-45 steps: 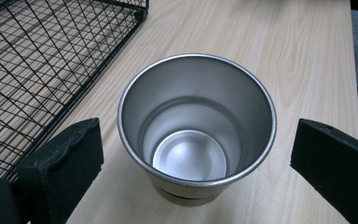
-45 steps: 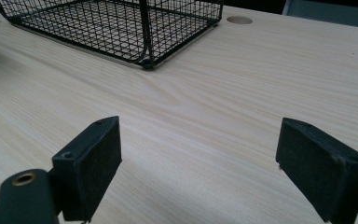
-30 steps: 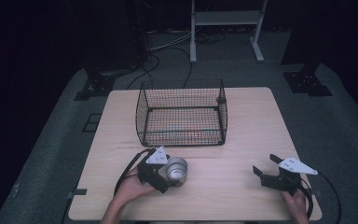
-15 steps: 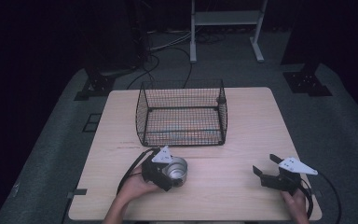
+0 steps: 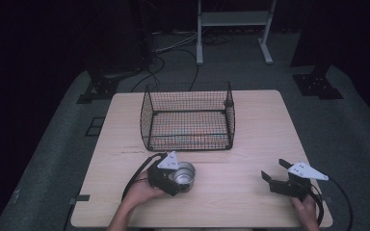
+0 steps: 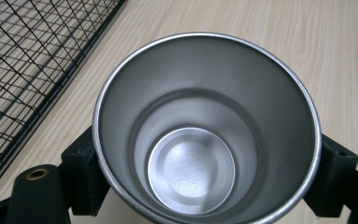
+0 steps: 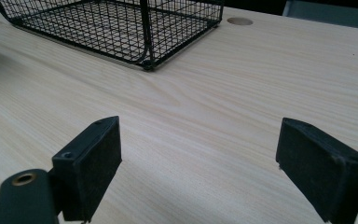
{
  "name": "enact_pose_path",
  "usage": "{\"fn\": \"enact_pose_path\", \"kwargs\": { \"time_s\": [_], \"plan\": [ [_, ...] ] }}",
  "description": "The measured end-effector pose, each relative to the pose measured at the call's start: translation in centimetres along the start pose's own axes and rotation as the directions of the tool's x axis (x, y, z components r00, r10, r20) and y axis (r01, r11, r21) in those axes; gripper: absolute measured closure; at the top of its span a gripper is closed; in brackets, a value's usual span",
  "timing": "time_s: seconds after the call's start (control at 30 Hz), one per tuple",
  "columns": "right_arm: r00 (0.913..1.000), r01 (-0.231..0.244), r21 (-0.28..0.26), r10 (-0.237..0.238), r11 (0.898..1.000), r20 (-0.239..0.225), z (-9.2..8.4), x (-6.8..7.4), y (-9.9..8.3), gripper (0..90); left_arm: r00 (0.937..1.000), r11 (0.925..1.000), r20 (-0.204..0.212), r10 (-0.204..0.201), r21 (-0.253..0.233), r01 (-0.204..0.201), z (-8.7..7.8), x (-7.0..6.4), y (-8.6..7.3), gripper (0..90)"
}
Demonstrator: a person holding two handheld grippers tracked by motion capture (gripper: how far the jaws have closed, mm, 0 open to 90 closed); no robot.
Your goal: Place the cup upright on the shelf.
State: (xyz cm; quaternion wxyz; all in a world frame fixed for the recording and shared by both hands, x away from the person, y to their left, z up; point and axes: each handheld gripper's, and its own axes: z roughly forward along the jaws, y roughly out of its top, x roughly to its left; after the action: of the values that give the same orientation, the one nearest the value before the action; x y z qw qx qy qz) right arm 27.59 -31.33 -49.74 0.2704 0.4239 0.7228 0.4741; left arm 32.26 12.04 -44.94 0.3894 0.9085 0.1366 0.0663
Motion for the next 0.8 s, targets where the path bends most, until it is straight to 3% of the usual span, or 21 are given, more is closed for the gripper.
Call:
{"fn": "enact_pose_path", "kwargs": {
  "time_s": [0.37,0.8],
  "plan": [
    [1.0000,0.000,-0.002,0.000,1.000,-0.002,0.0,0.0,0.0,13.5,0.9992,0.9989,0.020,0.036,-0.030,-0.035,-0.7,0.0,2.2,17.8],
    [1.0000,-0.005,-0.003,0.005,1.000,-0.003,0.0,0.0,0.0,13.4,0.9970,0.9979,0.044,0.064,-0.012,-0.063,-1.3,0.5,4.0,17.8]
  ]
}}
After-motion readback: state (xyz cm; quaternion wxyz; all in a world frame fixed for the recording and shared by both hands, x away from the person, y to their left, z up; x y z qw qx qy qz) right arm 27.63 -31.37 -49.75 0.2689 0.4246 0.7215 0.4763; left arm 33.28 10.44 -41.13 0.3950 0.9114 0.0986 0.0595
